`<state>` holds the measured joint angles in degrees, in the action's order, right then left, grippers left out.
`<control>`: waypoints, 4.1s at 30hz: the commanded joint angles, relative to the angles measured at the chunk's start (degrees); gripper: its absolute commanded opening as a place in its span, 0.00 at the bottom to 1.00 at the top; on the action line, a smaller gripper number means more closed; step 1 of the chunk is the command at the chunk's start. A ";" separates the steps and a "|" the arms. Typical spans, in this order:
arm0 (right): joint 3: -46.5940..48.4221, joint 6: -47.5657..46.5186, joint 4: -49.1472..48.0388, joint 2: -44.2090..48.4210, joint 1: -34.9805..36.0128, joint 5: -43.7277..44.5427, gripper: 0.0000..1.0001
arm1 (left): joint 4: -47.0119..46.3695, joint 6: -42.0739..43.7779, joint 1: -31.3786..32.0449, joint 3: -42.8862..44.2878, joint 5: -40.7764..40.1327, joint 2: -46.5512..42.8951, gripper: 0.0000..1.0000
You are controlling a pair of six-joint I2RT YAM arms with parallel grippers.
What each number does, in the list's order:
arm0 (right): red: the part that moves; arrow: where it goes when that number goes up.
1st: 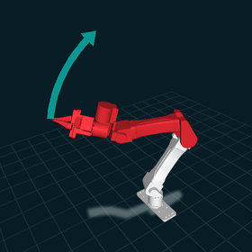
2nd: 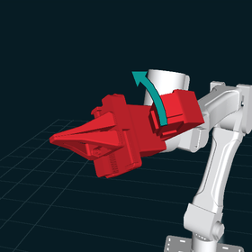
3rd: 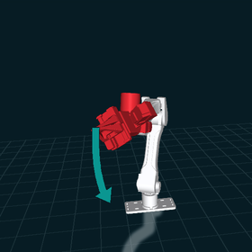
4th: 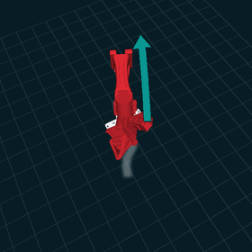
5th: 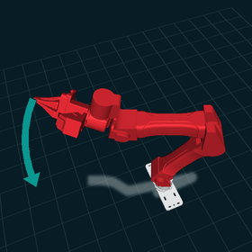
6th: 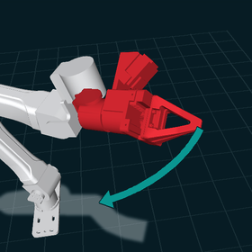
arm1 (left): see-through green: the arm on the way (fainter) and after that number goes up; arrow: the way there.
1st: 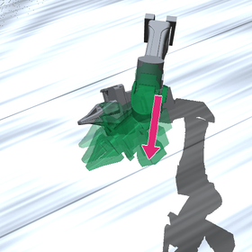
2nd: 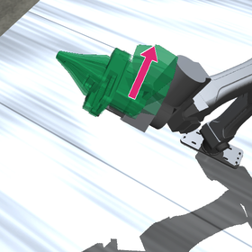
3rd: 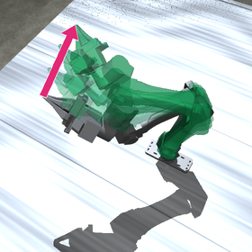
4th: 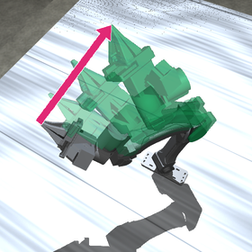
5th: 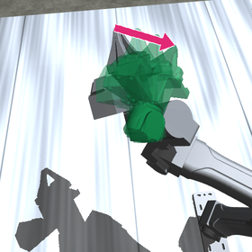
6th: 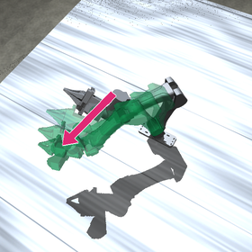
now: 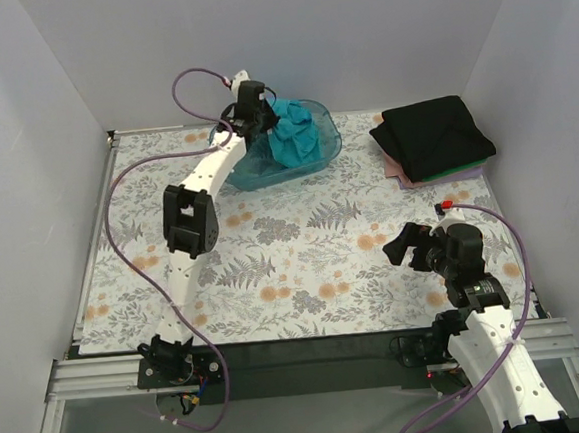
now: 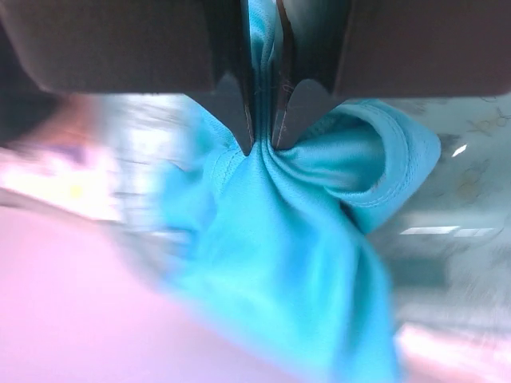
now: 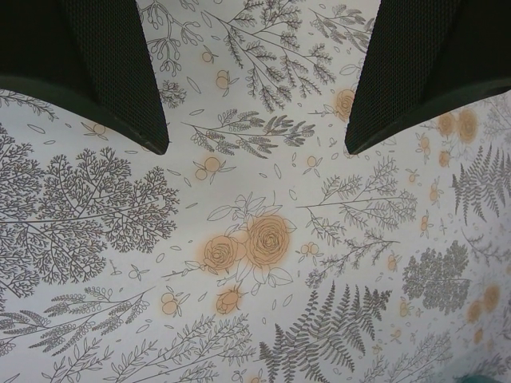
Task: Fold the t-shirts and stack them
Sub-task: Grab the tshirt from the pile, then move the tshirt to the center of the board, then flatten the tshirt out
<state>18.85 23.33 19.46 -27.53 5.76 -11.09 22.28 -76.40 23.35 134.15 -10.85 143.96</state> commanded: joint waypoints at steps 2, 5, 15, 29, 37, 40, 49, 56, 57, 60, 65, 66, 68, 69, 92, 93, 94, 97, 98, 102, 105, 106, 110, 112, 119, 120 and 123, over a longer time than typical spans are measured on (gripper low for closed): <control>-0.22 -1.01 -2.15 -0.16 0.04 -0.33 0.98 | -4.35 0.99 0.37 -3.77 7.41 -22.56 0.00; -0.31 -1.01 -2.06 0.37 0.13 -0.33 0.98 | -4.35 3.18 2.21 -9.93 10.76 -32.11 0.00; 4.87 -2.50 3.64 4.14 0.22 -1.04 0.98 | -2.25 1.18 13.73 -31.98 19.46 -60.43 0.00; 14.64 -5.40 18.76 0.47 0.13 -1.72 0.98 | 10.47 -18.48 19.28 -74.62 -8.64 -74.00 0.88; 10.51 -1.19 19.12 -1.20 9.34 -4.20 0.98 | 16.15 -28.20 16.11 -95.09 -0.79 -85.76 0.97; 5.68 4.51 14.82 -4.36 20.21 -0.97 0.98 | 9.37 -26.26 16.20 -100.39 12.21 -87.36 0.97; 4.00 19.90 14.19 -13.16 46.35 17.14 0.95 | -4.07 -26.52 19.00 -105.67 22.01 -83.58 0.83; 3.12 22.20 13.50 -16.41 48.91 20.14 0.86 | -8.57 -26.08 19.97 -105.94 23.42 -78.75 0.68; 3.03 22.20 13.06 -17.20 49.17 20.15 0.83 | -9.09 -25.99 20.67 -105.33 23.51 -77.70 0.64; 2.24 22.28 10.51 -18.44 49.44 19.36 0.76 | -9.45 -25.82 21.73 -104.79 22.90 -74.71 0.58; 0.75 22.37 6.91 -19.84 49.61 18.83 0.58 | -10.94 -25.64 22.35 -104.00 22.63 -71.90 0.36; 0.66 22.37 6.73 -19.76 49.61 18.91 0.56 | -11.38 -25.47 22.35 -103.83 22.54 -71.37 0.34; 0.75 22.20 6.46 -19.76 49.61 19.18 0.52 | -12.18 -24.94 22.44 -102.42 21.93 -69.88 0.30; 0.84 22.20 6.46 -19.84 49.61 19.00 0.52 | -12.18 -24.59 22.44 -101.90 21.58 -69.35 0.30; 31.18 6.93 10.07 -15.98 49.70 27.88 0.01 | -0.33 -14.76 23.05 -76.55 16.76 -81.20 0.00; 34.64 5.08 10.07 -16.33 49.79 28.05 0.01 | 3.26 -13.87 23.05 -72.58 15.35 -81.21 0.00; 37.98 3.49 10.33 -17.37 49.70 28.14 0.01 | 4.77 -12.82 23.05 -69.06 13.42 -81.21 0.00; 53.18 -2.23 10.42 -19.40 49.70 25.79 0.01 | 7.68 -8.95 23.14 -55.60 11.56 -80.68 0.00; 56.61 -3.37 10.33 -20.88 49.70 24.81 0.01 | 8.47 -8.24 23.14 -51.74 10.51 -80.33 0.00; 74.35 -8.56 9.37 -24.50 49.70 18.57 0.01 | 10.50 -3.59 23.14 -34.61 10.15 -78.22 0.00; 79.92 -10.76 9.37 -26.78 49.70 17.51 0.01 | 11.20 -0.95 23.05 -28.09 8.31 -77.25 0.00; 81.85 -11.81 9.45 -27.48 49.70 18.12 0.01 | 11.64 -0.42 23.14 -27.02 7.17 -76.38 0.00; 82.75 -14.01 9.36 -28.63 49.70 28.73 0.01 | 13.05 2.13 23.05 -24.64 -1.96 -73.57 0.00; 82.40 -15.33 9.28 -29.94 49.70 38.71 0.01 | 13.31 2.57 23.05 -24.81 -10.21 -72.07 0.00; 84.76 -23.33 6.65 -38.20 48.91 58.98 0.01 | 15.33 2.93 15.00 -15.02 -9.30 -56.80 0.00; 87.21 -27.33 5.42 -40.56 47.17 59.69 0.01 | 16.47 2.23 13.23 -8.53 -3.53 -51.81 0.00; 95.54 -30.36 4.88 -44.35 44.43 59.61 0.01 | 16.31 3.10 9.52 1.26 4.41 -44.06 0.00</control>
<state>105.19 -0.01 28.93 -70.11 52.73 41.34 37.71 -74.37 37.17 124.25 -14.83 95.68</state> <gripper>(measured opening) 0.028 0.037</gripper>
